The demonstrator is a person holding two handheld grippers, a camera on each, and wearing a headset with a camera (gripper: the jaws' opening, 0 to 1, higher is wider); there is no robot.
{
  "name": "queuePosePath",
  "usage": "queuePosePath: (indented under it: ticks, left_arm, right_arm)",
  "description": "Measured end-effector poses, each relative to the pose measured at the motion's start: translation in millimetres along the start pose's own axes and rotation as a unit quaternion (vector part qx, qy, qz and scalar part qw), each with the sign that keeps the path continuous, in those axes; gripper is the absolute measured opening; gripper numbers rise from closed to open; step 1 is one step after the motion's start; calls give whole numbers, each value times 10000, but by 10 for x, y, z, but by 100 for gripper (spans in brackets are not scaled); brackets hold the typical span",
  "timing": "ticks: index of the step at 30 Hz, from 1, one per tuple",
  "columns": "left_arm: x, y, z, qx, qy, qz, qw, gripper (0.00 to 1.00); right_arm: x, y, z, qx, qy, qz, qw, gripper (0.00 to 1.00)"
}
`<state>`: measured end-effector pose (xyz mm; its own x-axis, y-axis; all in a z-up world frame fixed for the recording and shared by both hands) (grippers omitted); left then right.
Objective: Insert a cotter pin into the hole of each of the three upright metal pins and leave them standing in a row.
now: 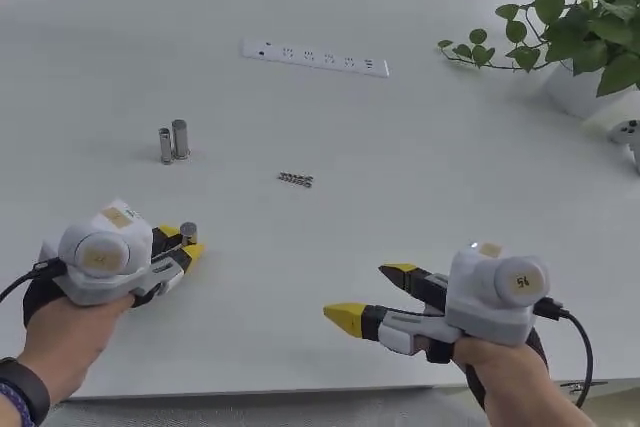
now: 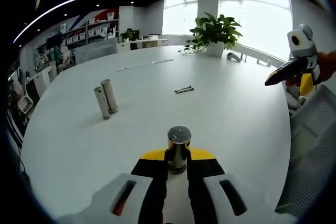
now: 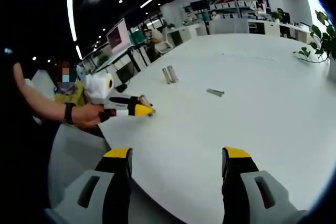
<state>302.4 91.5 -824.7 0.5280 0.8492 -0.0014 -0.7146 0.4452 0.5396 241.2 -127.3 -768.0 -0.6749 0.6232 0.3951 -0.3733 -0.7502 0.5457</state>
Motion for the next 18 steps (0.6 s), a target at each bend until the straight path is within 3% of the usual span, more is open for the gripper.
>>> queuePosePath:
  ticks: [11,18]
  left_arm:
    - [4,3,2,23,57,-40,10000,12]
    - [29,-6,14,15,-99,-205,9997,16]
  right_arm:
    - [2,7,0,-20,-4,6,10000,71]
    - [13,13,-11,-30,-2,14,10000,71]
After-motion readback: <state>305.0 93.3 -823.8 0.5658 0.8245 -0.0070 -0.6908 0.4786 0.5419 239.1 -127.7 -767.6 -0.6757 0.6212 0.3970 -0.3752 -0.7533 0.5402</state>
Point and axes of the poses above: the centre of the closed fingertips' face, and the gripper's own axes: y roughly backward along the fingers, x roughly to its left, z roughly out of its top, the point moved 3 cm from there along y, roughly backward along the fingers, and after that the axes turned 7 degrees about z, right-handed, at the moved point
